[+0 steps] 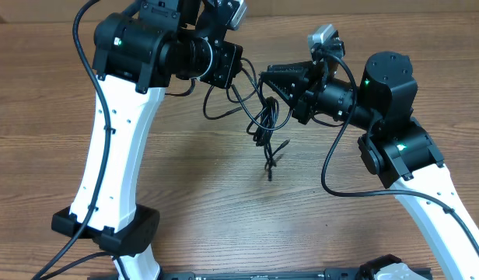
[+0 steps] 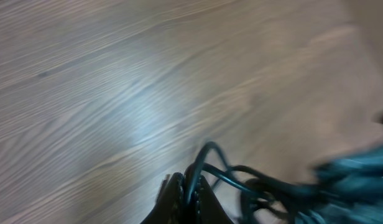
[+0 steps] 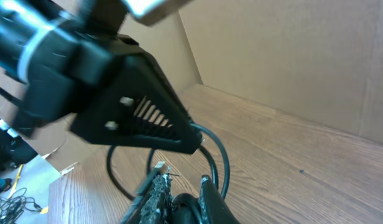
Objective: Untangle cables
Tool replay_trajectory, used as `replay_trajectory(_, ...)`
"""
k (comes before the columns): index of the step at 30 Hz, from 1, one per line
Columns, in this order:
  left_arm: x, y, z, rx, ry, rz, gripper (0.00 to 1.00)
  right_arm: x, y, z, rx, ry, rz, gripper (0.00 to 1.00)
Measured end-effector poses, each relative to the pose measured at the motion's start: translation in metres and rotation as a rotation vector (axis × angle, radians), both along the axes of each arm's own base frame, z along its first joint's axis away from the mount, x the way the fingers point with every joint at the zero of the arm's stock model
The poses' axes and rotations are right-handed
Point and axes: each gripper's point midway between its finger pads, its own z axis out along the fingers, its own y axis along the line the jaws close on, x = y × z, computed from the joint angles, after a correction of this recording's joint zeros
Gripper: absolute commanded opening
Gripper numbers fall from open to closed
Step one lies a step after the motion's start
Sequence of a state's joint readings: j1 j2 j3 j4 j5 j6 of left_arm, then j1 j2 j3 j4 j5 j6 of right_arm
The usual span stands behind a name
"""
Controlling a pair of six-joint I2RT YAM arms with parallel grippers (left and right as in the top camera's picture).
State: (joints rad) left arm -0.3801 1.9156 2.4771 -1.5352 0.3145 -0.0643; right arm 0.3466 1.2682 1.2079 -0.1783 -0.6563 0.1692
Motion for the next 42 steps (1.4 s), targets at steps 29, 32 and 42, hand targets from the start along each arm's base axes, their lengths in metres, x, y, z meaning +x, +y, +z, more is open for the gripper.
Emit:
replay_trajectory(29,0.038,0.058,-0.029,0.278,-0.031,0.334,0.04,-0.010,-0.010,-0.055,-0.146,0.184,-0.024,0.13)
replay_trajectory(32,0.039,0.058,-0.029,0.281,-0.032,0.335,0.04,-0.014,-0.011,-0.062,-0.170,0.197,-0.016,0.15)
replay_trajectory(42,0.043,0.071,-0.028,0.308,-0.044,0.369,0.04,-0.030,-0.017,-0.090,-0.293,0.223,0.038,0.27)
